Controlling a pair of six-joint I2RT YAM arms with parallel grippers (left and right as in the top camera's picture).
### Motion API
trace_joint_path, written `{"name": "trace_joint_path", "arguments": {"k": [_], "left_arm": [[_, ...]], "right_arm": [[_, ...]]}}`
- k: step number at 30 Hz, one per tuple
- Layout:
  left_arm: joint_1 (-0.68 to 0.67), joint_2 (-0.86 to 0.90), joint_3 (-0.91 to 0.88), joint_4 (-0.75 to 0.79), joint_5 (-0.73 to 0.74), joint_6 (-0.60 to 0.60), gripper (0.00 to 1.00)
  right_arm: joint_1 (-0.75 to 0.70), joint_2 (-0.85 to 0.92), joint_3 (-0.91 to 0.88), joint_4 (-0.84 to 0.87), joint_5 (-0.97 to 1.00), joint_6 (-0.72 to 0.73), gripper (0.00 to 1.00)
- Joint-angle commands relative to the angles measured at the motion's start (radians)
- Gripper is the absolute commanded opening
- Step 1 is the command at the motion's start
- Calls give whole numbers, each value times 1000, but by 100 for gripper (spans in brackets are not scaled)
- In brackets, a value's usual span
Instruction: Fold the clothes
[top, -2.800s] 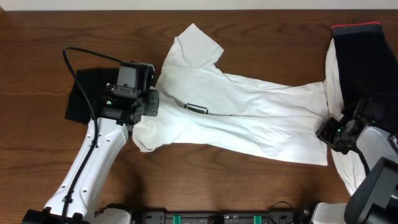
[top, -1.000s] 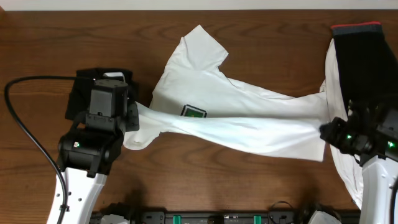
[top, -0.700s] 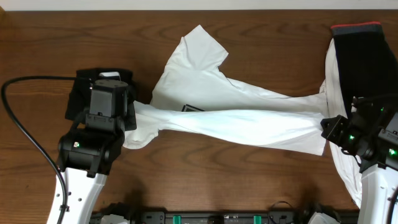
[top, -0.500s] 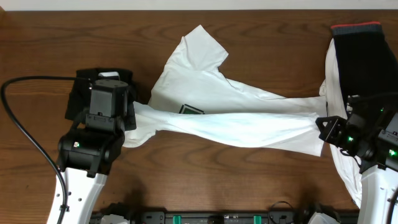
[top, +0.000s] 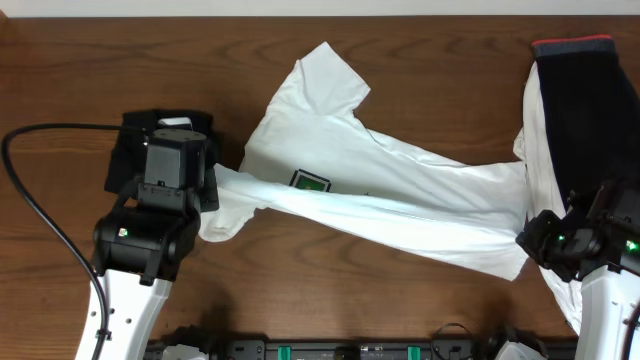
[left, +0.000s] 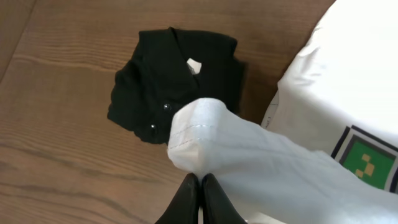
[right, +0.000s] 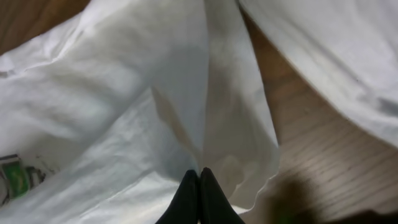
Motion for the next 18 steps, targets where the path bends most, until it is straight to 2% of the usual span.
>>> {"name": "trace_joint_path", "arguments": {"k": [1, 6, 8, 11, 18], "left_arm": [[1, -13, 19, -14, -32, -5, 6], [1, -32, 19, -29, -32, -5, 6], [1, -48, 19, -27, -32, -5, 6], [1, -74, 20, 2, -32, -1, 6], [1, -109, 129, 75, -30, 69, 6]], "right_arm": [[-6, -10, 26, -43, -132, -41, 1], [-6, -10, 27, -140, -201, -64, 1], [-6, -11, 29, -129, -209, -104, 1], [-6, -19, 41, -39, -312, -215, 1], [-6, -25, 159, 251, -526, -214, 1]]}}
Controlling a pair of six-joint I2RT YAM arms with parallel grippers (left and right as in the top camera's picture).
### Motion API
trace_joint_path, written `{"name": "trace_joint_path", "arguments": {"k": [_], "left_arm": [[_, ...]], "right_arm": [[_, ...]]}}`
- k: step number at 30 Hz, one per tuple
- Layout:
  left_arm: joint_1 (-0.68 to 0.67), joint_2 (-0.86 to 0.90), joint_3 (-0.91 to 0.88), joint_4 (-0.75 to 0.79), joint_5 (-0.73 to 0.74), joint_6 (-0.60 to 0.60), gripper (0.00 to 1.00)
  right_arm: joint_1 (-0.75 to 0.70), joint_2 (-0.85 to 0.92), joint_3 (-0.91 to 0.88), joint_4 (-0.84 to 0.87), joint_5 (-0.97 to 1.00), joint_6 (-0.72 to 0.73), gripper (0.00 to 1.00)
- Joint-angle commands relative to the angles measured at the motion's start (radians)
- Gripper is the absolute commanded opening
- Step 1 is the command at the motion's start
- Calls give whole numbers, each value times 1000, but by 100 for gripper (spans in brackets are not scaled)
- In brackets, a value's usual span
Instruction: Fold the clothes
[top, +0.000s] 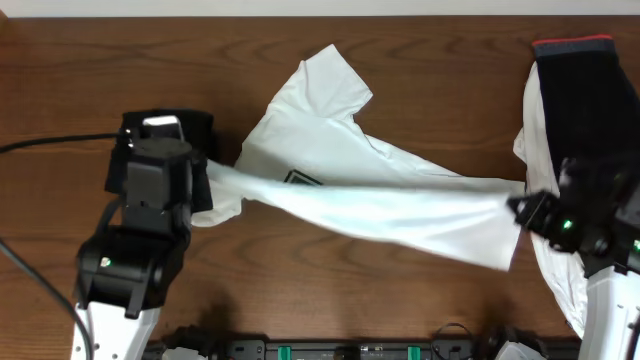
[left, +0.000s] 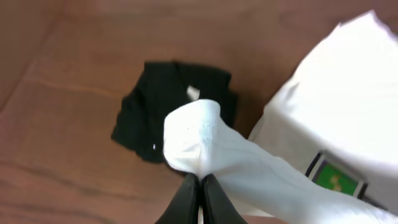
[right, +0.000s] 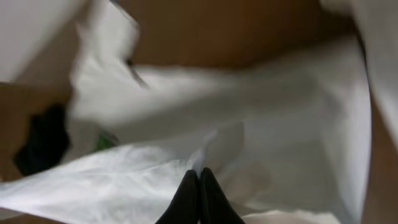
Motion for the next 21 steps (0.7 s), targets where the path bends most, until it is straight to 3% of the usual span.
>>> {"name": "trace_joint_path", "arguments": {"k": [1, 6, 10, 13, 16, 21], "left_arm": [[0, -22, 117, 29, -30, 80, 6], [0, -23, 301, 34, -31, 166, 6], [0, -26, 438, 32, -31, 190, 6], [0, -26, 515, 24, -31, 213, 6], [0, -26, 568, 5, -32, 220, 6], [0, -26, 628, -43, -31, 224, 6]], "right_arm": [[-6, -19, 103, 97, -186, -37, 1], [-6, -19, 289, 114, -187, -21, 1], [-6, -19, 425, 45, -64, -5, 1], [-6, -19, 486, 0, -15, -74, 1], [-6, -19, 519, -37, 134, 50, 1], [-9, -19, 576, -19, 33, 21, 1]]}}
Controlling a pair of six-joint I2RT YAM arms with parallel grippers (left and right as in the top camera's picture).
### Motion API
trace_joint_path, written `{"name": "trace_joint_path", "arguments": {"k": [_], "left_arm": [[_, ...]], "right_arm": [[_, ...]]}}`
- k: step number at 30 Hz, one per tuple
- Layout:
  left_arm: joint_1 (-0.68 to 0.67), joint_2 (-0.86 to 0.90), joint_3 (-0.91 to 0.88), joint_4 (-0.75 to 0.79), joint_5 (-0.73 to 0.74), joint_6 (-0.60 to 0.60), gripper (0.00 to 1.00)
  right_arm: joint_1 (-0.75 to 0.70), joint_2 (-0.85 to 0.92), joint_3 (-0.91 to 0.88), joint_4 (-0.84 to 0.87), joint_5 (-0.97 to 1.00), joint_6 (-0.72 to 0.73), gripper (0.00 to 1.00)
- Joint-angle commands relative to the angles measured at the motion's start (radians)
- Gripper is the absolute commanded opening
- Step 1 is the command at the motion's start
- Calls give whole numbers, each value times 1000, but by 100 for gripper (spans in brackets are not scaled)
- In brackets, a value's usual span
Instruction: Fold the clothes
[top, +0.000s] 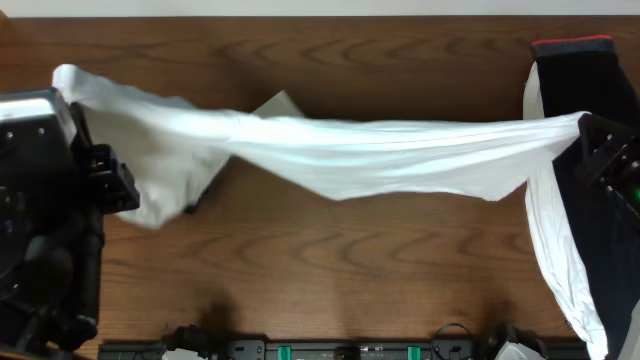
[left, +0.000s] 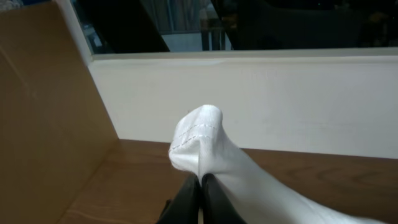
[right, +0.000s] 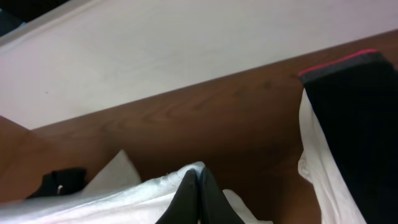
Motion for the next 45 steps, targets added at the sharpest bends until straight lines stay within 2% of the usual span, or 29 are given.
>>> {"name": "trace_joint_path", "arguments": {"k": [1, 5, 10, 14, 17, 19, 21, 24, 30, 33, 37, 40, 45], "left_arm": [[1, 4, 47, -12, -25, 24, 6], [1, 4, 81, -6, -24, 24, 6], [1, 22, 84, 57, -24, 50, 6], [1, 60, 84, 27, 2, 47, 6], [1, 93, 83, -88, 177, -14, 6], [0, 129, 83, -177, 305, -54, 14], [0, 184, 82, -267, 472, -103, 17], [-2, 283, 82, -362, 729, -105, 28], [-89, 485, 75, -468, 1000, -81, 35], [-193, 566, 44, -469, 1003, -46, 34], [-320, 645, -18, -456, 859, -45, 33], [-379, 678, -95, -351, 758, -103, 33], [-439, 740, -267, -148, 763, -151, 34]], "right_arm": [[-11, -2, 68, 16, 12, 24, 1], [-14, -2, 136, 49, 98, 112, 1], [-14, 32, 195, 76, 95, 137, 1], [-11, 72, 196, 83, 21, 146, 1], [-11, 99, 196, 74, -10, 146, 1], [-11, 108, 196, 71, -23, 146, 1], [-11, 110, 196, 70, -27, 146, 1], [-11, 109, 196, 66, -28, 139, 1], [-11, 109, 196, 42, -20, 122, 1], [-11, 110, 196, 33, 1, 120, 1], [-11, 110, 196, 3, 37, 120, 1], [-11, 110, 196, -16, 51, 120, 1], [-11, 110, 196, -17, 51, 120, 1]]}}
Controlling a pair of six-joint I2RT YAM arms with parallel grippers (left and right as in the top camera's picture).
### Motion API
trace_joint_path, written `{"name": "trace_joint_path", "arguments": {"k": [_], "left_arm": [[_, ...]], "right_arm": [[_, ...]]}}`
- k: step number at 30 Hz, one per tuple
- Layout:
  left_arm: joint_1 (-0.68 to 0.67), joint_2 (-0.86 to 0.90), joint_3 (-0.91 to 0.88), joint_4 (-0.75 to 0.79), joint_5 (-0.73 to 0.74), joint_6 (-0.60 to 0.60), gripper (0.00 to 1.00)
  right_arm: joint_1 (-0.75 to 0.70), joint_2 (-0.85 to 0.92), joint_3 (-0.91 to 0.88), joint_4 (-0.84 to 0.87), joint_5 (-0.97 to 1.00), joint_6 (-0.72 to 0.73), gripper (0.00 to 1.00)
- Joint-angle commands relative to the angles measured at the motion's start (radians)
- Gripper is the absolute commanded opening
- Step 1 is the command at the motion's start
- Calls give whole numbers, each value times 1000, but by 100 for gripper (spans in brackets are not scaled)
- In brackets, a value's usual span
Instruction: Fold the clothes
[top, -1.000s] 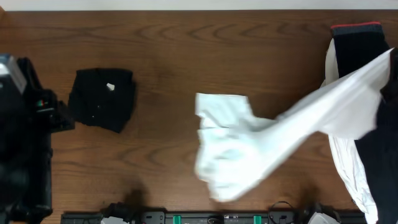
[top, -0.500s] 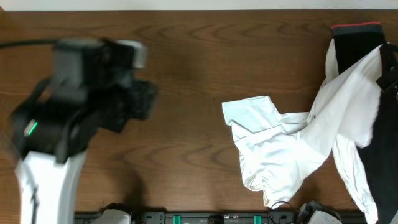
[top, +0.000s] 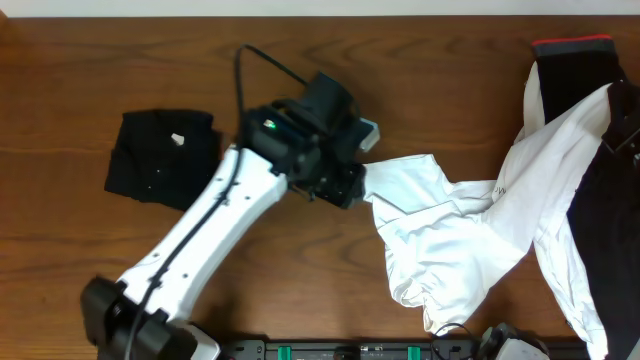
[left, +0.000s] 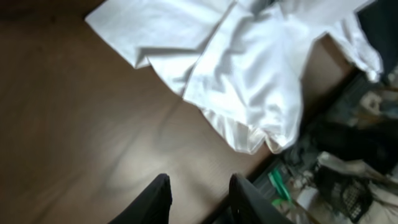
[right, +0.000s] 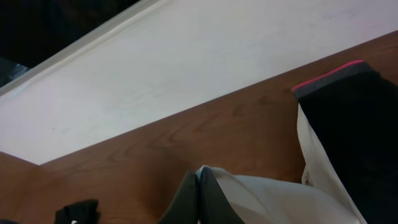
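Note:
The white T-shirt (top: 450, 235) lies crumpled on the right-middle of the wooden table (top: 300, 280), one end rising to the far right edge. My right gripper (right: 198, 179) is shut on that raised end of the shirt (right: 273, 196), high over the table's back right. My left arm reaches across the middle of the table, and its gripper (left: 199, 188) stands open with nothing between its fingers, low over bare wood beside the shirt's (left: 236, 68) left edge. The shirt's printed side is hidden in the folds.
A folded black garment (top: 160, 155) lies at the left. At the right edge lies a dark garment with a red band (top: 585, 70) on another white cloth (top: 560, 270). Gear lines the table's front edge (top: 350, 350). A white wall (right: 186, 74) rises behind the table.
My left gripper has let go of the shirt and is now open near the table's middle. The shirt, stretched in the air between both grippers, now hangs from the right gripper and is heaped on the table.
Both grippers were shut on opposite ends of the shirt as it lay twisted on the table. Then the shirt was lifted slightly, then stretched high across the table. Now only my right gripper holds it and the rest lies crumpled at the right-middle.

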Motion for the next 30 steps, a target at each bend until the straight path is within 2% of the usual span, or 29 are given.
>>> {"name": "trace_joint_path", "arguments": {"k": [1, 5, 11, 18, 26, 30], "left_arm": [[-46, 60, -117, 94, -21, -39, 33], [-121, 149, -207, 251, -1, -38, 27], [-200, 282, -215, 389, -12, -39, 6], [-204, 384, -215, 465, -115, -61, 6], [-198, 516, -215, 591, -154, -61, 6], [-167, 542, -215, 647, -286, -100, 6]], "right_arm": [[-8, -9, 11, -1, 8, -12, 1], [-8, -9, 11, -2, 8, -12, 1], [-8, -9, 11, -2, 8, -12, 1], [-8, -9, 11, -2, 8, -12, 1], [-8, -9, 11, -5, 8, -12, 1], [-8, -9, 11, -13, 8, -13, 1]]}}
